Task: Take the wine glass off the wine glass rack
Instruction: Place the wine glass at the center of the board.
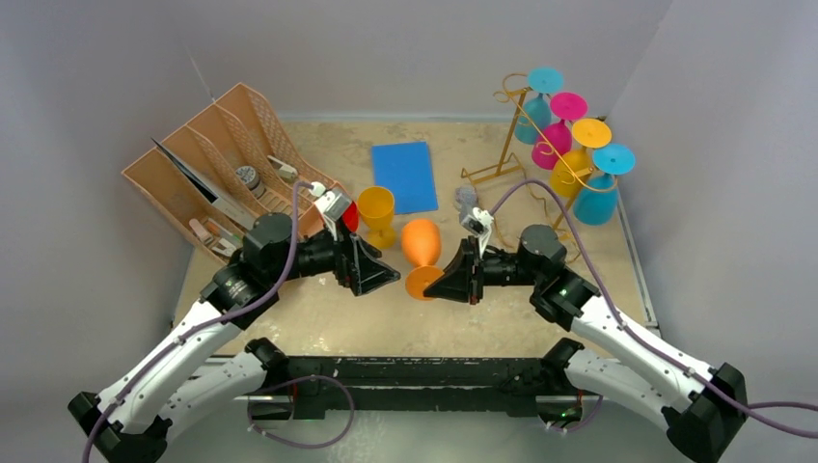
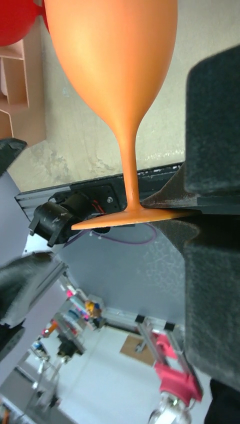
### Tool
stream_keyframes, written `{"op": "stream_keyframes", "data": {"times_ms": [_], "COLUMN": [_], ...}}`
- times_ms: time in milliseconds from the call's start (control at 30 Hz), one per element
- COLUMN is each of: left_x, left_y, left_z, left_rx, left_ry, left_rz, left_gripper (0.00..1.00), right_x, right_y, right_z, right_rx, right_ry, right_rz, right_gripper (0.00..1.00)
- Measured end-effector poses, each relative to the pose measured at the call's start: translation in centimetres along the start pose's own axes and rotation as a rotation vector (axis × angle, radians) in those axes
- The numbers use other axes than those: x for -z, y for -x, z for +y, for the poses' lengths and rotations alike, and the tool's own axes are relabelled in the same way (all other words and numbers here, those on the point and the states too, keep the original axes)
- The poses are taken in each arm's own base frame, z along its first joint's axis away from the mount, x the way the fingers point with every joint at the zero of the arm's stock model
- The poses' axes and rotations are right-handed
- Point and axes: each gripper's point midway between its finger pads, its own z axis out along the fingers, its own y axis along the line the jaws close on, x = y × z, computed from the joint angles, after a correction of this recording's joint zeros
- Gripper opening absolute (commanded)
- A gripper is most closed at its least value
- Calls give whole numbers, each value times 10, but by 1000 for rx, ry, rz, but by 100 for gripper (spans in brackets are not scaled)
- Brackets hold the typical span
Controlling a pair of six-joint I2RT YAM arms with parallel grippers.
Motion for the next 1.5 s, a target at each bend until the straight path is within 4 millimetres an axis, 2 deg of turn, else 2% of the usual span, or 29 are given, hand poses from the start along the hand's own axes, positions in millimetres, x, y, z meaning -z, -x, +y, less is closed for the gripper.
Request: {"op": "stream_keyframes", "data": {"times_ms": [133,300,500,667,867,1033,1267,1500], "left_x": [11,25,25,19,8,-2,-7,-5], "left_y": [8,18,43,36,31,23,15,13], "left_z": [3,8,8,17,11,1,-23,-53], "left_rx": [-21,-66,-131,-141,-148,-130,-112,-107], "left_ry": [72,152,210,227,163,68,-94,-288], "left_rz": [-18,-55,-46,5,66,121,179,217], "left_gripper": [97,98,99,100,100,97,80,69], "right_x": [8,18,25,31,40,45,48,48], "right_y": [-2,-7,-29,-52,-77,-81,-87,-90], "right_z": [10,22,13,2,10,17,21,20], "right_rx": [128,394,681,820,941,989,1011,1013], "right_ry": [32,112,155,191,327,383,430,442], "right_rz": [6,6,59,141,192,223,228,234], "right_gripper": [0,0,0,0,0,0,0,0]}}
